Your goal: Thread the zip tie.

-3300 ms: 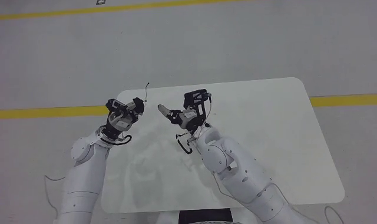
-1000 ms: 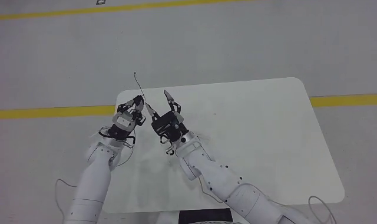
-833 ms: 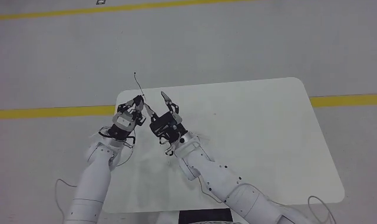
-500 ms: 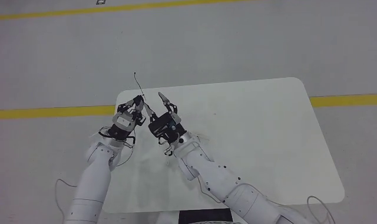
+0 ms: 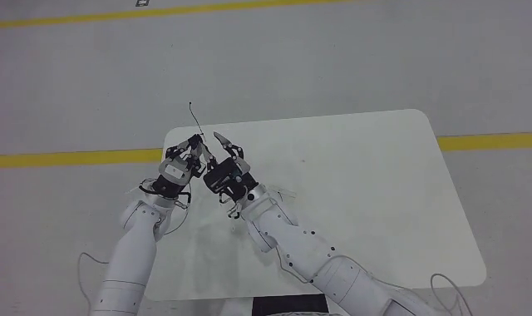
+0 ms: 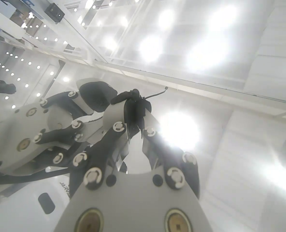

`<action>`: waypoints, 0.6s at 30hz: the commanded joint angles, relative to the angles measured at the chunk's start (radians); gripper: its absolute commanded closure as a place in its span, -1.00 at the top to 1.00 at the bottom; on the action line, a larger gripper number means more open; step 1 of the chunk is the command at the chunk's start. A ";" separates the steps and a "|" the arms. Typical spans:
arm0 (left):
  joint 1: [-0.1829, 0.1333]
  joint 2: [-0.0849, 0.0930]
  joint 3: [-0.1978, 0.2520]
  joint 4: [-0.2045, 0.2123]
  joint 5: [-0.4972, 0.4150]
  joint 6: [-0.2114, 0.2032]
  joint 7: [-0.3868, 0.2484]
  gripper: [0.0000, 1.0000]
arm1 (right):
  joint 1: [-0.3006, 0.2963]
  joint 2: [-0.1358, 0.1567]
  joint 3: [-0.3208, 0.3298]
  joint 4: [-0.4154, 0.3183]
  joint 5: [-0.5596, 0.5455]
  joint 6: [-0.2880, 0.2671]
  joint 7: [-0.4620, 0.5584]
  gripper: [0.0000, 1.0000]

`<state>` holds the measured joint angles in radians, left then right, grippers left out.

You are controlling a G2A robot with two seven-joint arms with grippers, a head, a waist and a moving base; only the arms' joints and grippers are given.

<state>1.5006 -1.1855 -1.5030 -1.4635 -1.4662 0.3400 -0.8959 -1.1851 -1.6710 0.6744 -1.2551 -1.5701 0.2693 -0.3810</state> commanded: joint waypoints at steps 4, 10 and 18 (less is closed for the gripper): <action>0.000 0.000 0.000 0.000 0.000 0.000 0.000 -1.00 | 0.010 -0.006 -0.002 0.012 0.000 0.001 -0.004 -0.62; 0.000 0.000 0.000 0.000 0.000 0.000 0.000 -1.00 | 0.020 -0.012 -0.005 0.027 0.000 0.004 -0.011 -0.68; 0.000 0.000 0.000 0.000 0.000 0.000 0.000 -1.00 | 0.025 -0.018 -0.006 0.041 0.000 0.003 -0.011 -0.72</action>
<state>1.5006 -1.1855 -1.5030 -1.4635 -1.4662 0.3400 -0.8959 -1.1603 -1.6883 0.6687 -1.2152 -1.5700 0.2724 -0.3916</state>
